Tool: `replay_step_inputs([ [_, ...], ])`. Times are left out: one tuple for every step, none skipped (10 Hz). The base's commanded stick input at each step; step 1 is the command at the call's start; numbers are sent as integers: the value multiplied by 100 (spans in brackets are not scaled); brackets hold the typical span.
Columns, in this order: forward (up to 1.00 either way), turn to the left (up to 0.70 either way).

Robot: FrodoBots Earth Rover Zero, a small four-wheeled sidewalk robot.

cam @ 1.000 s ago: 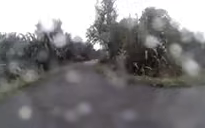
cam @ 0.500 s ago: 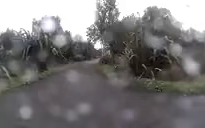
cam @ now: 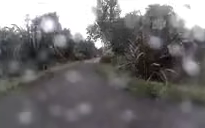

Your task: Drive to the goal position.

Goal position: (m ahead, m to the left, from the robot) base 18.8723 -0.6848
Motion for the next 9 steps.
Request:
replay_step_inputs([
  [100, 0],
  [100, 0],
  [100, 0],
  [100, 0],
  [100, 0],
  [100, 0],
  [100, 4],
  [100, 17],
  [100, 30],
])
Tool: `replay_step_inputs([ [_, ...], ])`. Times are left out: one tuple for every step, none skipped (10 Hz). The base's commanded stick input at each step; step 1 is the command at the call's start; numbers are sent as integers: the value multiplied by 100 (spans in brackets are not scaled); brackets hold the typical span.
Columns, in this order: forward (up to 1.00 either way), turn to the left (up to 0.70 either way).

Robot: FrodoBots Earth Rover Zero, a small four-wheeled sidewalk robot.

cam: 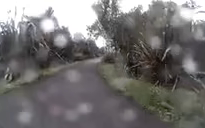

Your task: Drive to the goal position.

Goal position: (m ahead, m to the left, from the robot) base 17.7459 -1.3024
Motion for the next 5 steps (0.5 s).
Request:
replay_step_inputs([
  [100, 39],
  [100, 39],
  [100, 39],
  [100, 0],
  [100, 0],
])
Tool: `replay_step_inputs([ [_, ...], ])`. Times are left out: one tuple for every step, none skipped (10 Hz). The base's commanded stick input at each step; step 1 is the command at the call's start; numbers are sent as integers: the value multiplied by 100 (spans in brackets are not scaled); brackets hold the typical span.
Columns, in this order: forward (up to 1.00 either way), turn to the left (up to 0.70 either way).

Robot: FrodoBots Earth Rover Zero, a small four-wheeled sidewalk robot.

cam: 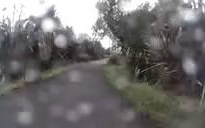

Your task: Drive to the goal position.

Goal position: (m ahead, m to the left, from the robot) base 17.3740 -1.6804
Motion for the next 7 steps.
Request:
replay_step_inputs([
  [100, 0],
  [100, 0],
  [100, 0],
  [100, 0],
  [100, 0],
  [100, 0],
  [100, 0],
])
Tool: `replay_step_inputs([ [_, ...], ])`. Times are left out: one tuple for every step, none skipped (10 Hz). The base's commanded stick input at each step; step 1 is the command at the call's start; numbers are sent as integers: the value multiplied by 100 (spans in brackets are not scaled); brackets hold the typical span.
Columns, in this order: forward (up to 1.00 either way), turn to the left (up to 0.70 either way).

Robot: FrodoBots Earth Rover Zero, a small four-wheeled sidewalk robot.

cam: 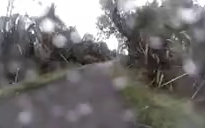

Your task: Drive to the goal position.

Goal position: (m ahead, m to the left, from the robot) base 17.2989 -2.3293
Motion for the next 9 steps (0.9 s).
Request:
replay_step_inputs([
  [100, 0],
  [100, 0],
  [100, 0],
  [100, 0],
  [100, 0],
  [100, 0],
  [100, 0],
  [100, 0],
  [100, 0],
])
